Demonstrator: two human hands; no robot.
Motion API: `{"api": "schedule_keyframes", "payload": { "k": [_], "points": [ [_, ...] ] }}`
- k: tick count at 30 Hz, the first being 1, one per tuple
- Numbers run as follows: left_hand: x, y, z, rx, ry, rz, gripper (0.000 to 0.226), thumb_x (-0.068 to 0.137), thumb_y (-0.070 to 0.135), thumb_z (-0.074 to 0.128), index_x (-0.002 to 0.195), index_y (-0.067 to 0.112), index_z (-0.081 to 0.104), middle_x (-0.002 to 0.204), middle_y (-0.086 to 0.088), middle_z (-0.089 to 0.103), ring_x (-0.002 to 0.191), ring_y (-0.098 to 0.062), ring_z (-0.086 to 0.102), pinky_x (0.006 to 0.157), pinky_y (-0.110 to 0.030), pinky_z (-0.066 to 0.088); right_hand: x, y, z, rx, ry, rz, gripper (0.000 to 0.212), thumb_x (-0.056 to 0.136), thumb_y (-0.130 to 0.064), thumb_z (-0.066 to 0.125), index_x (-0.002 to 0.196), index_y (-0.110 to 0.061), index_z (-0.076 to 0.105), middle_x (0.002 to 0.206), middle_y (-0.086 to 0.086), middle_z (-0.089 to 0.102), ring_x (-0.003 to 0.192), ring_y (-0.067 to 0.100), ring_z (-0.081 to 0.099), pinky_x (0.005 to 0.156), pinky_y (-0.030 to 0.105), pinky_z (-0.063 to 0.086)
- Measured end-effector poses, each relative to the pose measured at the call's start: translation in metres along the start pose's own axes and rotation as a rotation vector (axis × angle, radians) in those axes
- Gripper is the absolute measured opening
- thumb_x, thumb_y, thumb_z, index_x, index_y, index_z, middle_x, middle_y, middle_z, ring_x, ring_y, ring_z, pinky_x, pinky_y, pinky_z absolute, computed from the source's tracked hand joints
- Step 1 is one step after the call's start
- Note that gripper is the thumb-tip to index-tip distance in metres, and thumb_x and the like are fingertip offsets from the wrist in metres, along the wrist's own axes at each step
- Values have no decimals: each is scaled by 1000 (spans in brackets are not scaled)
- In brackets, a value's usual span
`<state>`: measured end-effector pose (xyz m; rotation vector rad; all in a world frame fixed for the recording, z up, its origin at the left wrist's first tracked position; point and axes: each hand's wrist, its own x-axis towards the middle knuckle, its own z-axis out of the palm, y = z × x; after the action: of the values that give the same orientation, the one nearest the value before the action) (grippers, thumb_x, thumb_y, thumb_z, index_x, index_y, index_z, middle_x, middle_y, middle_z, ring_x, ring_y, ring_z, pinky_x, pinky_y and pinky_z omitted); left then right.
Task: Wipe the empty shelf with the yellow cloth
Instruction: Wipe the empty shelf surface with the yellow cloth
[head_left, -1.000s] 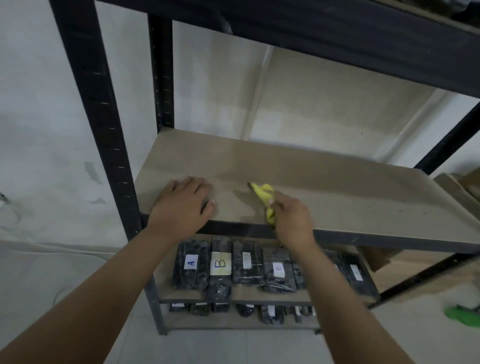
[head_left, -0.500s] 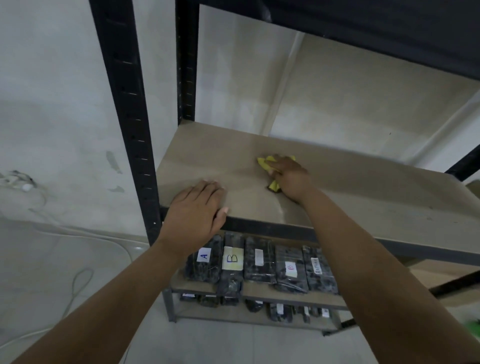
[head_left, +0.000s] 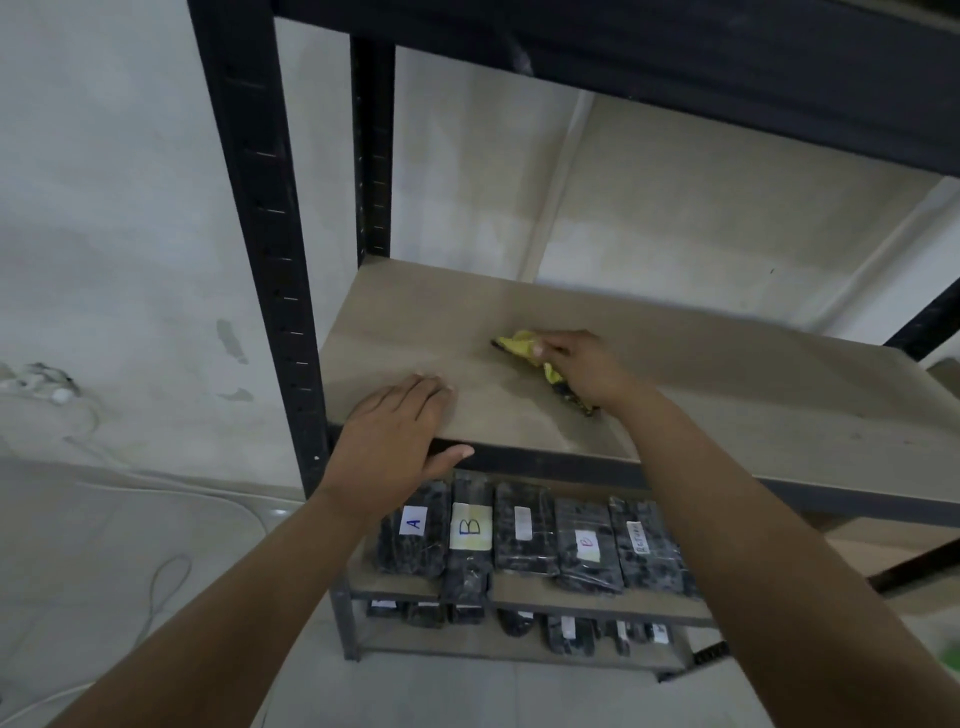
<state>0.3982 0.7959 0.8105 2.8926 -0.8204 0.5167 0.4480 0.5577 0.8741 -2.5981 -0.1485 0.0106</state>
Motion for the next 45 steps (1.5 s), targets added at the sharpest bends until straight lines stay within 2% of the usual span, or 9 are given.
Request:
{"api": "schedule_keyframes", "payload": {
  "k": [6,10,15,20,31,34,37,40,45],
  "points": [
    [2,0,3,-27,11,-1,72,83,63,37,120,4,56,125,-15,61,116,-29,58,94,-40,47,-34,-15,38,-169,-18,-192,31,95,-24,49,124,-24,60,144,-8,45,139,11,30,109,23,24],
    [0,1,2,13,18,-9,73,85,64,32,114,2,56,122,-16,62,109,-30,61,89,-38,50,-71,-11,15,186,-134,-132,25,92,-19,55,115,-18,67,129,-7,58,123,4,47,99,5,31],
    [-21,2,16,12,76,1,53,96,45,26,120,5,51,125,-14,59,114,-30,57,96,-41,46,-88,37,-24,101,293,191,29,95,-31,49,115,-18,66,106,7,69,95,20,61,67,17,39],
    [-36,-2,36,78,126,-1,47,100,29,20,139,9,35,140,-11,48,132,-27,43,114,-39,18,-105,73,-4,-170,383,356,36,96,-26,44,130,-23,54,143,0,48,134,24,38,107,33,31],
    [-33,-8,38,69,120,11,45,100,30,24,139,10,37,139,-10,50,130,-26,46,113,-37,19,-121,-43,80,-152,420,-91,28,92,-13,53,117,-15,65,127,-6,61,126,15,47,106,30,31],
    [-33,-8,39,83,130,14,46,100,31,25,139,10,37,140,-9,50,130,-25,45,113,-37,20,-129,-41,53,188,337,-54,26,94,-19,52,109,-33,67,106,-38,58,102,-12,53,87,0,37],
    [-34,-4,38,76,109,-22,47,101,31,17,139,11,37,139,-8,51,131,-25,45,113,-38,22,-109,-19,21,254,513,118,20,95,-30,48,100,-31,67,73,-23,66,70,-1,62,55,1,39],
    [-34,-1,37,40,118,-41,45,99,29,23,137,11,39,137,-9,52,130,-25,46,115,-39,19,-69,13,12,-223,412,196,34,97,-26,41,122,-11,56,122,15,61,110,33,55,85,30,45],
    [-31,1,36,18,137,-61,46,98,35,30,135,12,42,135,-8,54,128,-24,48,112,-37,20,-8,49,23,-460,209,240,43,98,-23,30,138,-7,35,149,15,29,136,36,26,108,47,32]
  ]
}}
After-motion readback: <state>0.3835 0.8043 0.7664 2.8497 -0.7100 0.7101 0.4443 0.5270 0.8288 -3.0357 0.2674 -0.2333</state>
